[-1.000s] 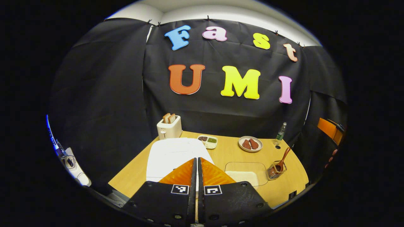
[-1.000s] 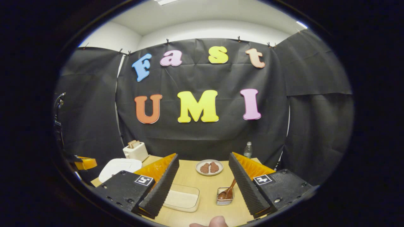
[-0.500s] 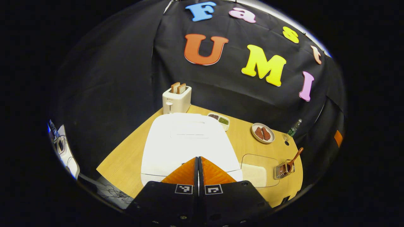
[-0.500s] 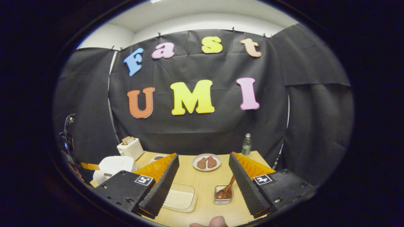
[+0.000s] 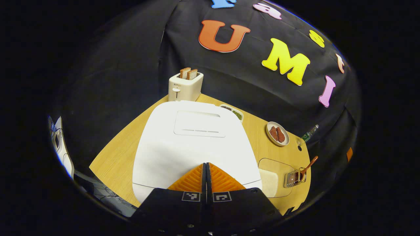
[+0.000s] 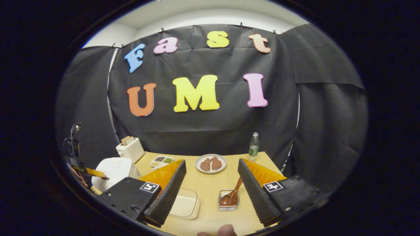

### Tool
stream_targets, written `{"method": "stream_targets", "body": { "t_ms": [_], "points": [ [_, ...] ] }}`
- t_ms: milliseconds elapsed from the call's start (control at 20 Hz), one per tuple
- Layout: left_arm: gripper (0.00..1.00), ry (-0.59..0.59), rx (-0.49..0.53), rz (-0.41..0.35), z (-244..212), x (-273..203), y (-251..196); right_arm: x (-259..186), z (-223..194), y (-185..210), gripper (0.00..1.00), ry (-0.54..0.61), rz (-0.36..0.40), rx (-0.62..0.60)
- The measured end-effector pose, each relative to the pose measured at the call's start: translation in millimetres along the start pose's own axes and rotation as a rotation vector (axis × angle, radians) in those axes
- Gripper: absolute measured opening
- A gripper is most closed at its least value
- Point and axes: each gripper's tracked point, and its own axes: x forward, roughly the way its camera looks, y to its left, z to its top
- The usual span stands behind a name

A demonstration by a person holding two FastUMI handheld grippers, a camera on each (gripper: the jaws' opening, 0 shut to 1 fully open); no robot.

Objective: Close the left gripper, press the button to open the rice cooker; take a wooden spoon from the chopstick holder with the right hand, scoop a spoonful of rice and pour it into the rice cooker, then put the wooden spoon back into the chopstick holder.

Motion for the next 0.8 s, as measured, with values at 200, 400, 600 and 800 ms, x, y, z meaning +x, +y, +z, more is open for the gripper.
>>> {"method": "stream_targets", "body": {
  "t_ms": [200,400,600,800],
  "points": [
    [0.00,0.035,-0.026,-0.007,-9,0,1,4,-3,5,1.00,0.012,0.010,0.001],
    [0.00,0.007,-0.012,-0.010,-4,-1,-1,1,0,14,1.00,0.007,0.031,0.000],
    [0.00,-0.239,0.022,-0.040,65,-27,-16,-10,17,5,1.00,-0.034,0.015,-0.021],
    [0.01,-0.441,0.113,-0.017,134,-54,-21,-23,30,-7,1.00,-0.071,-0.011,-0.019]
  ]
}}
